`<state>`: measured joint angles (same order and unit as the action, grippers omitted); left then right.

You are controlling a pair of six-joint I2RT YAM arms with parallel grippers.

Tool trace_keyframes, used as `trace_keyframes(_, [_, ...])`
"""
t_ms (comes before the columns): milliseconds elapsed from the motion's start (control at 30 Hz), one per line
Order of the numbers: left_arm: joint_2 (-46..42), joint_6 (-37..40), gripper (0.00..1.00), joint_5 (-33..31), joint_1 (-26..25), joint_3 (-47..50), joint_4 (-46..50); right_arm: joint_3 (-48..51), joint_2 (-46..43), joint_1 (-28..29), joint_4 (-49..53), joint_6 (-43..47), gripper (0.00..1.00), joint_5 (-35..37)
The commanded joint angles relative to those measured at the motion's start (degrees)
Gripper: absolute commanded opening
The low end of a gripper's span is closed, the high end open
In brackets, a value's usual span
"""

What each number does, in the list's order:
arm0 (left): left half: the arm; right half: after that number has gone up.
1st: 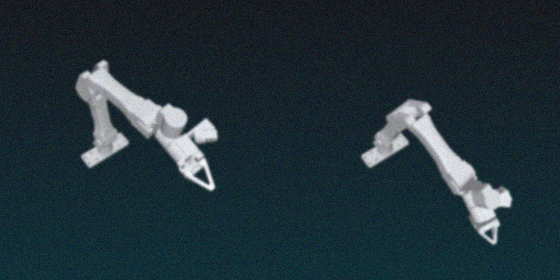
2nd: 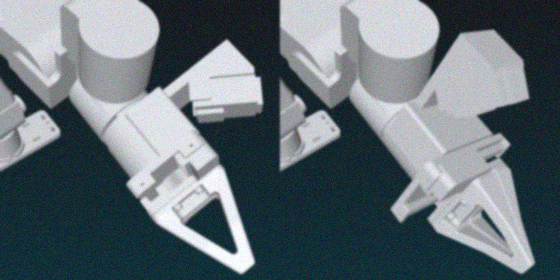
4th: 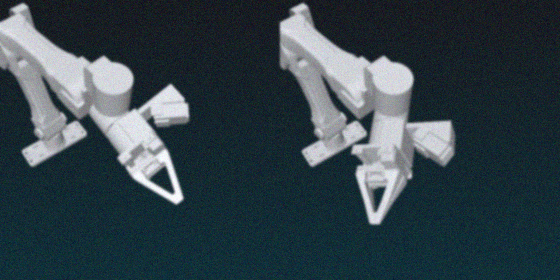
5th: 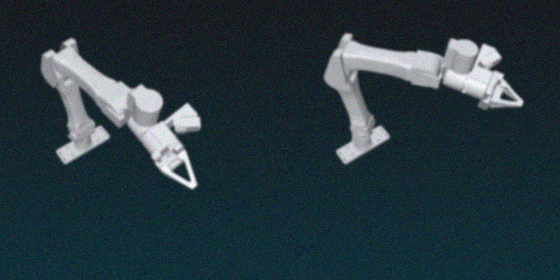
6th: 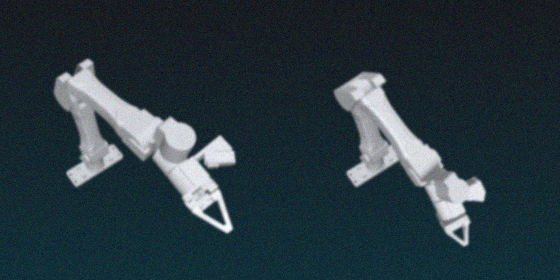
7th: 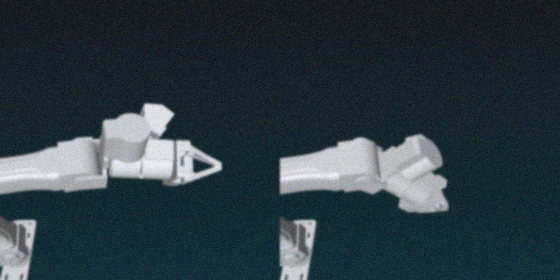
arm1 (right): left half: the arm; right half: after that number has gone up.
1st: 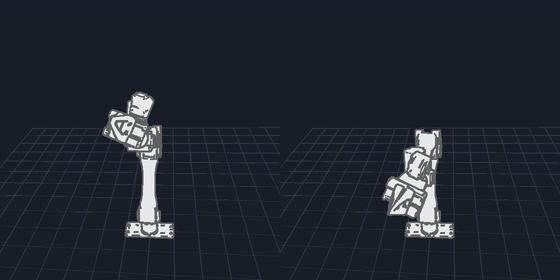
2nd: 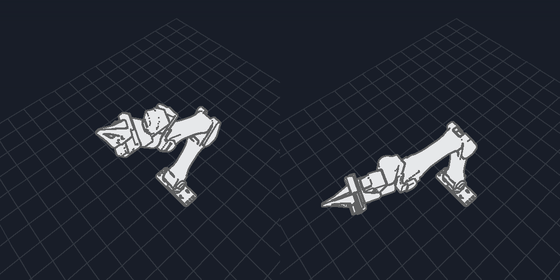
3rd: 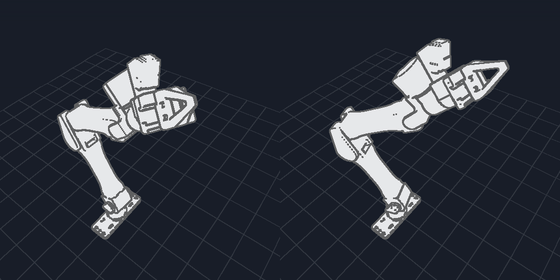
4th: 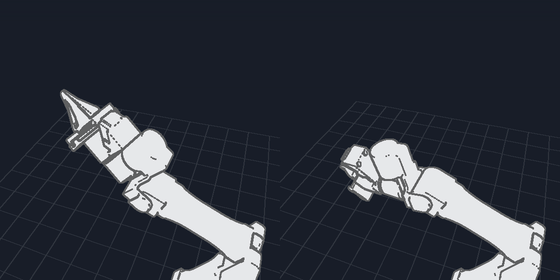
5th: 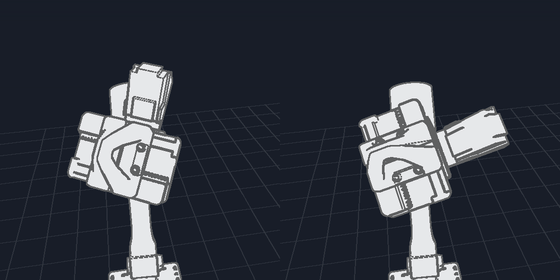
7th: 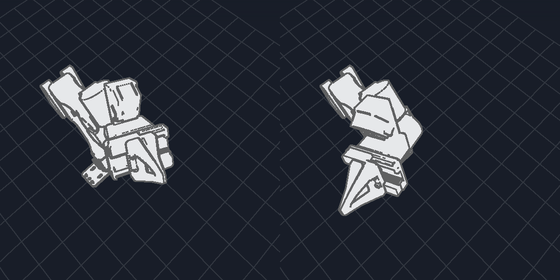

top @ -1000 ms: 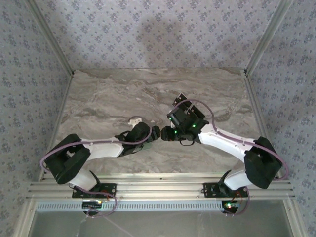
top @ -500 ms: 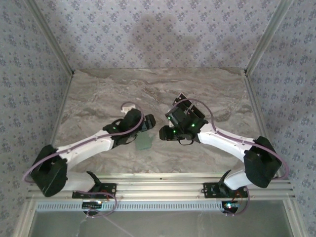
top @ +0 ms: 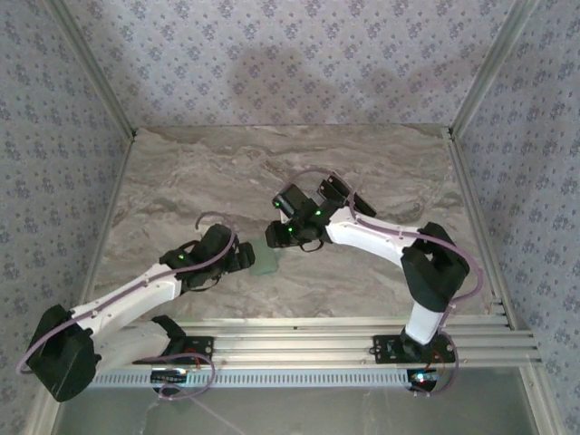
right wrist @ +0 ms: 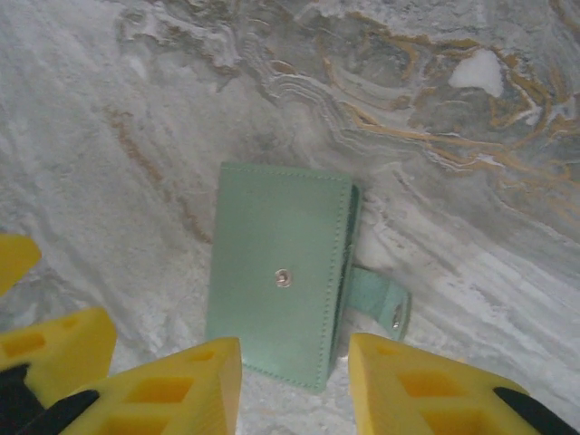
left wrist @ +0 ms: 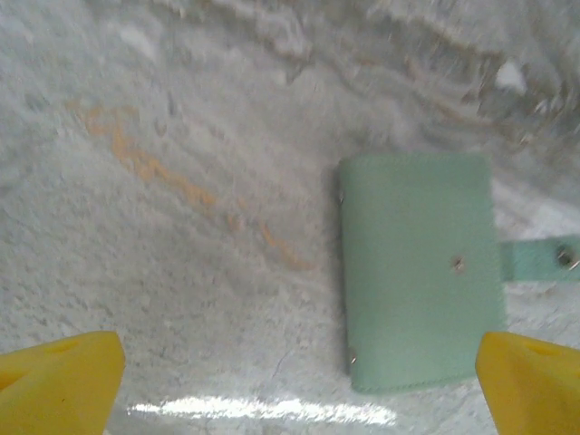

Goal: Put the credit cards into the card holder

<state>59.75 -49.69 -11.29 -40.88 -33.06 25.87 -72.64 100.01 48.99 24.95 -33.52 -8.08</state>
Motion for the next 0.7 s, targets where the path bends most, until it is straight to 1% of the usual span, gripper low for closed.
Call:
trace_keyframes(0, [0.43,1.36,1.00,3.93,0.09,1.52,-2.69,-2.31,1.19,-0.33,4.87,2.27,0.39,4.09])
trace_keyframes(133, [2.37,1.66,1.00,5.33,-0.02,2.30,-5.93,-2.74,2.07,-0.63,7.63,3.03,0.40,6.48])
trace_keyframes(267, [5.07,2.40,1.00,5.75,-0.67,1.49,-7.67,-2.55,3.04,-1.43,7.84,3.58,0.40,5.78])
trace_keyframes(667, [12.92,4.33,1.00,0.70,-2.61,-2.18,-5.82,-2.86,5.15,-2.01,7.13,4.14,0.39,3.66])
